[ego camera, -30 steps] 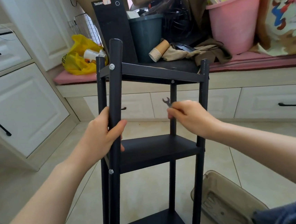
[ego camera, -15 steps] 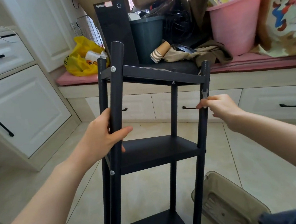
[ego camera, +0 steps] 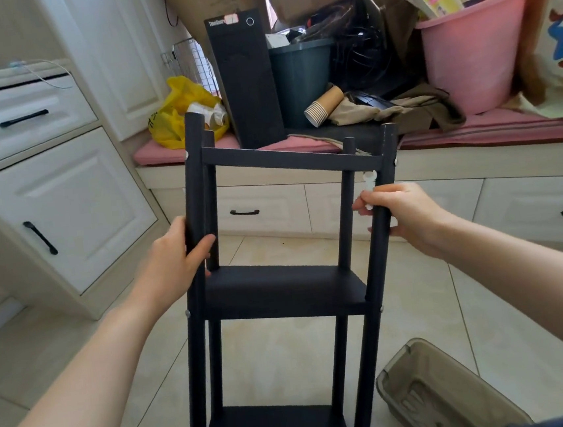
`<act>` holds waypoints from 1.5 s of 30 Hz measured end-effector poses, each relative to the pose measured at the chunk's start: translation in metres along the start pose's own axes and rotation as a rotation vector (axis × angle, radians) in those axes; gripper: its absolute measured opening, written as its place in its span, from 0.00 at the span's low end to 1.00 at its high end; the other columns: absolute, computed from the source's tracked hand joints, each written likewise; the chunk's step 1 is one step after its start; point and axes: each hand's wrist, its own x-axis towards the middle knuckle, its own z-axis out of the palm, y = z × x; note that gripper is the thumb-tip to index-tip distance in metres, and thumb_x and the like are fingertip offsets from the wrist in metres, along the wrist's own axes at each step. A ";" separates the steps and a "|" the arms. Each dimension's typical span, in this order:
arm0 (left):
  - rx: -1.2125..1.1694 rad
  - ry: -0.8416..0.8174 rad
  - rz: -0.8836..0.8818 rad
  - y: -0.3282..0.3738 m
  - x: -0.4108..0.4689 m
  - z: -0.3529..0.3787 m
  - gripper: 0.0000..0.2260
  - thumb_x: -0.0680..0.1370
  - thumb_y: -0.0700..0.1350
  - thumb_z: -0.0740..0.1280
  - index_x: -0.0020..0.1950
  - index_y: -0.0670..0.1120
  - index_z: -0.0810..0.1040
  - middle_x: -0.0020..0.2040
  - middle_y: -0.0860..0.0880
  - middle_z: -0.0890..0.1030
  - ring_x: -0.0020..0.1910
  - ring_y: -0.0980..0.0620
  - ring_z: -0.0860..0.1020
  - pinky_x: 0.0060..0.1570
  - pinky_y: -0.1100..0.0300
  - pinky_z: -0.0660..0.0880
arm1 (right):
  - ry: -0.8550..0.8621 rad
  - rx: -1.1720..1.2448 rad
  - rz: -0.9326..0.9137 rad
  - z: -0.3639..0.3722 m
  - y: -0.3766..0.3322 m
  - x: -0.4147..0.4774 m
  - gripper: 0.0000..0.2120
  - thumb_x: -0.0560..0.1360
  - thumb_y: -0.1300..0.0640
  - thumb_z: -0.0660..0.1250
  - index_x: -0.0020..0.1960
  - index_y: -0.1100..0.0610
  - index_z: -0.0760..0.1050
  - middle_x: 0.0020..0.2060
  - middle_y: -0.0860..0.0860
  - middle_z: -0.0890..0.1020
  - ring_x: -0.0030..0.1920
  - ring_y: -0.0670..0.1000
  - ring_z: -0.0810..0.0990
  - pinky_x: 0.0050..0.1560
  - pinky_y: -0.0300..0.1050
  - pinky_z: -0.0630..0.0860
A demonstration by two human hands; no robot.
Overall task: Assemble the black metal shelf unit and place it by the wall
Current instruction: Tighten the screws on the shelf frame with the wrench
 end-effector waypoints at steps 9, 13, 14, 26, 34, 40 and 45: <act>-0.081 -0.022 -0.118 -0.020 0.005 0.002 0.08 0.83 0.48 0.62 0.58 0.45 0.70 0.46 0.47 0.80 0.39 0.49 0.85 0.41 0.53 0.80 | -0.011 -0.233 -0.166 0.018 -0.011 -0.013 0.16 0.81 0.55 0.63 0.38 0.58 0.81 0.38 0.58 0.78 0.39 0.50 0.74 0.40 0.42 0.72; -0.143 -0.041 -0.201 -0.025 0.010 0.003 0.07 0.84 0.47 0.62 0.58 0.44 0.70 0.49 0.45 0.81 0.43 0.47 0.85 0.46 0.48 0.82 | -0.014 -0.313 -0.275 0.024 -0.018 -0.023 0.17 0.81 0.58 0.62 0.35 0.58 0.79 0.40 0.63 0.76 0.38 0.50 0.73 0.37 0.38 0.68; -0.153 -0.038 -0.210 -0.025 0.011 0.003 0.07 0.84 0.47 0.62 0.58 0.44 0.70 0.49 0.45 0.81 0.44 0.46 0.85 0.46 0.49 0.82 | -0.008 -0.312 -0.301 0.026 -0.019 -0.025 0.17 0.81 0.58 0.63 0.34 0.56 0.79 0.41 0.59 0.75 0.43 0.51 0.74 0.40 0.39 0.69; -0.239 -0.019 -0.260 -0.026 0.024 0.021 0.10 0.82 0.45 0.66 0.63 0.45 0.72 0.59 0.46 0.80 0.56 0.43 0.80 0.36 0.55 0.79 | 0.021 -0.370 -0.478 0.022 -0.022 -0.042 0.16 0.80 0.57 0.65 0.33 0.53 0.78 0.49 0.48 0.71 0.46 0.50 0.74 0.52 0.44 0.74; -0.309 0.003 -0.281 -0.012 0.036 0.045 0.13 0.83 0.43 0.65 0.66 0.43 0.70 0.60 0.44 0.77 0.59 0.41 0.78 0.45 0.45 0.82 | 0.058 -0.393 -0.521 0.013 -0.024 -0.043 0.15 0.79 0.57 0.65 0.34 0.55 0.79 0.47 0.49 0.70 0.45 0.45 0.71 0.45 0.30 0.68; -0.359 0.015 -0.311 0.000 0.039 0.060 0.11 0.84 0.42 0.64 0.65 0.42 0.70 0.57 0.46 0.76 0.56 0.42 0.77 0.49 0.44 0.80 | 0.089 -0.404 -0.543 0.015 -0.027 -0.040 0.14 0.80 0.56 0.66 0.35 0.56 0.79 0.49 0.49 0.71 0.47 0.44 0.72 0.47 0.27 0.69; -0.219 -0.043 -0.291 -0.001 0.041 0.063 0.20 0.82 0.42 0.67 0.71 0.42 0.63 0.59 0.47 0.74 0.62 0.41 0.75 0.59 0.50 0.73 | 0.075 -0.442 -0.578 0.026 -0.031 -0.035 0.14 0.80 0.55 0.65 0.36 0.54 0.78 0.49 0.45 0.69 0.47 0.43 0.71 0.46 0.26 0.68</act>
